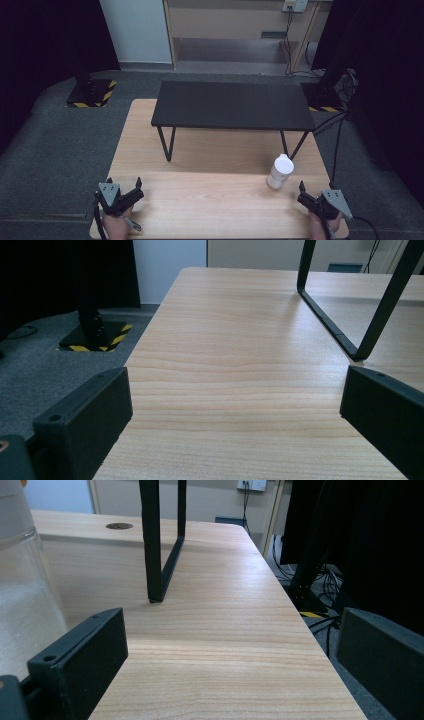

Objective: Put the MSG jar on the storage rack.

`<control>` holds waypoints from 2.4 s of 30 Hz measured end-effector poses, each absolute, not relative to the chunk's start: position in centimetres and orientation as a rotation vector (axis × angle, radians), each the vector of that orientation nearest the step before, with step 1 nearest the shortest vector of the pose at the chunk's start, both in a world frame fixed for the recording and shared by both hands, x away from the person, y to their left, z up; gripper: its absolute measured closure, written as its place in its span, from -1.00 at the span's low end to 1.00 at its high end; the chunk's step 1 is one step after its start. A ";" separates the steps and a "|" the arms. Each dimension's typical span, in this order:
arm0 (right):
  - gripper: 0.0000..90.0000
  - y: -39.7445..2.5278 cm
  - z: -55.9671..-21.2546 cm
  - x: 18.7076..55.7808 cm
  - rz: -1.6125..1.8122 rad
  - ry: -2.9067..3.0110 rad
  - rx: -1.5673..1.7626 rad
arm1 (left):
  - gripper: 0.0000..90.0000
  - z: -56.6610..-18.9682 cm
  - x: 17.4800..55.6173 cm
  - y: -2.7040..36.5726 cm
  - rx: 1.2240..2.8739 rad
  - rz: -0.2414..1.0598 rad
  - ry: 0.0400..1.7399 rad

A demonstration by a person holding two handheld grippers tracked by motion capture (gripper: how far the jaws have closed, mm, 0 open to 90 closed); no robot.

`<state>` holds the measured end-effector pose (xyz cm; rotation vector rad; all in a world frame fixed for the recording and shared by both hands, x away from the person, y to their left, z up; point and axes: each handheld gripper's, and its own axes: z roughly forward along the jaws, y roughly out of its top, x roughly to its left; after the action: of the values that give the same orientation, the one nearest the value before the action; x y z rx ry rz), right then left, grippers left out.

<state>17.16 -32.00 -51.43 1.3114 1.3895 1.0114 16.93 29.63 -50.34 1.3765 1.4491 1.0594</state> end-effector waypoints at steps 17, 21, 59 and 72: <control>-0.99 -26.5 -49.3 12.8 1.031 1.274 1.340 | -1.00 -50.5 16.9 29.8 1.367 1.060 1.434; -0.99 -22.3 -50.3 12.2 1.053 1.276 1.273 | -1.00 -50.5 17.1 29.3 1.423 1.092 1.392; -0.33 -17.4 -50.2 18.7 1.089 1.163 1.358 | -1.00 -50.5 17.1 29.4 1.431 1.083 1.390; -0.32 -18.7 -47.6 16.8 1.156 1.179 1.285 | -1.00 -50.4 17.2 29.4 1.431 1.076 1.395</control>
<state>16.83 -18.73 -47.59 1.2847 1.1786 1.1558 17.16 29.39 -50.43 1.4312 1.3952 1.0756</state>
